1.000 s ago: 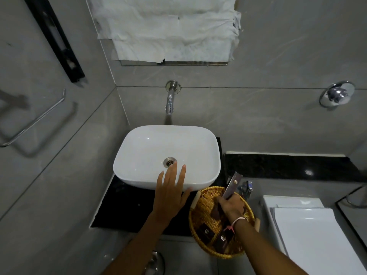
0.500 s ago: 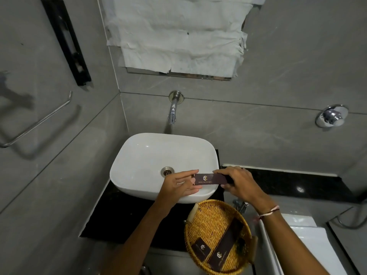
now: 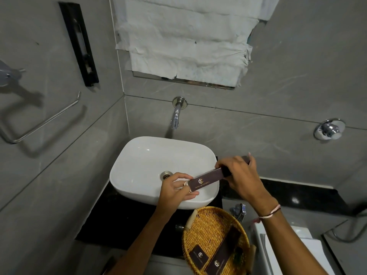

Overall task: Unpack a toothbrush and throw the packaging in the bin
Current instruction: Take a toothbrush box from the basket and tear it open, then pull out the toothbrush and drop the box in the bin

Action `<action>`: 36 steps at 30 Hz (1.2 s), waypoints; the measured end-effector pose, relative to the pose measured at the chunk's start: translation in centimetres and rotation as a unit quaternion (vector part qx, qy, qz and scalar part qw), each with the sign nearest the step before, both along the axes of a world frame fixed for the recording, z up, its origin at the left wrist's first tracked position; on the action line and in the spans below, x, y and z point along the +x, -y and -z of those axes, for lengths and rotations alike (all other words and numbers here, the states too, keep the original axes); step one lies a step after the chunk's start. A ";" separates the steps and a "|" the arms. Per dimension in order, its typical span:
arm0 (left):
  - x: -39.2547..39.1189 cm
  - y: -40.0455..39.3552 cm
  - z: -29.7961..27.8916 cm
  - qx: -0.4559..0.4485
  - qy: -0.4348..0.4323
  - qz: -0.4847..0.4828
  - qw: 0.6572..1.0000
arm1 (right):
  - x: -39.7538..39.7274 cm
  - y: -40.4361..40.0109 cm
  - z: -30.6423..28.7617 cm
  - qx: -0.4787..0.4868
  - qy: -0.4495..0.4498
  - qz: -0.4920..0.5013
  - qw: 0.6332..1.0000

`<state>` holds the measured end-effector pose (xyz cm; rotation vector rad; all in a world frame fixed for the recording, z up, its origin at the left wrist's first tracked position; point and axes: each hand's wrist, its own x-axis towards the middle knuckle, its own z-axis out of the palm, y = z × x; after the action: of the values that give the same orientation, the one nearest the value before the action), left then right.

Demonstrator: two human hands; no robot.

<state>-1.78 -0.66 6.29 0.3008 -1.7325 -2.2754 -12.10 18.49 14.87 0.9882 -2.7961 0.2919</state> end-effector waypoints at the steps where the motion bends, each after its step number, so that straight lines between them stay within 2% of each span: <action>1: 0.0 -0.1 0.2 0.021 -0.006 0.000 1.000 | 0.1 0.2 -0.7 -0.004 -0.014 -0.001 1.000; 4: -0.1 -0.6 0.6 0.149 0.013 0.009 0.989 | 0.2 0.2 -2.8 -0.001 -0.048 -0.002 0.999; 7: -0.2 -0.9 0.4 0.355 0.037 0.071 0.931 | 0.7 0.4 -4.7 0.008 -0.094 0.010 0.996; 10: -0.2 -0.8 0.3 0.443 0.063 0.078 0.891 | 2.4 2.1 -5.2 0.072 -0.170 -0.034 0.982; 15: 0.2 -0.8 0.7 0.474 0.097 0.072 0.872 | 3.3 3.0 -6.7 0.075 -0.218 -0.039 0.972; 24: 1.5 -0.2 1.2 0.481 0.089 0.073 0.869 | 5.1 4.2 -8.0 0.080 -0.235 -0.051 0.967; 29: 2.6 0.4 1.0 0.460 0.095 0.068 0.880 | 5.1 4.7 -8.3 0.079 -0.241 -0.043 0.966; 33: 3.7 2.3 1.0 0.426 0.083 -0.014 0.901 | 3.9 4.6 -7.6 0.055 -0.225 0.001 0.973; 36: 5.7 4.7 1.8 0.403 0.104 -0.101 0.904 | 3.3 4.8 -5.6 0.048 -0.164 0.035 0.985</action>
<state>3.89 -5.36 4.51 0.8576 -0.6728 -2.7436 -8.83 13.71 20.50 0.8639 -2.5546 -0.0159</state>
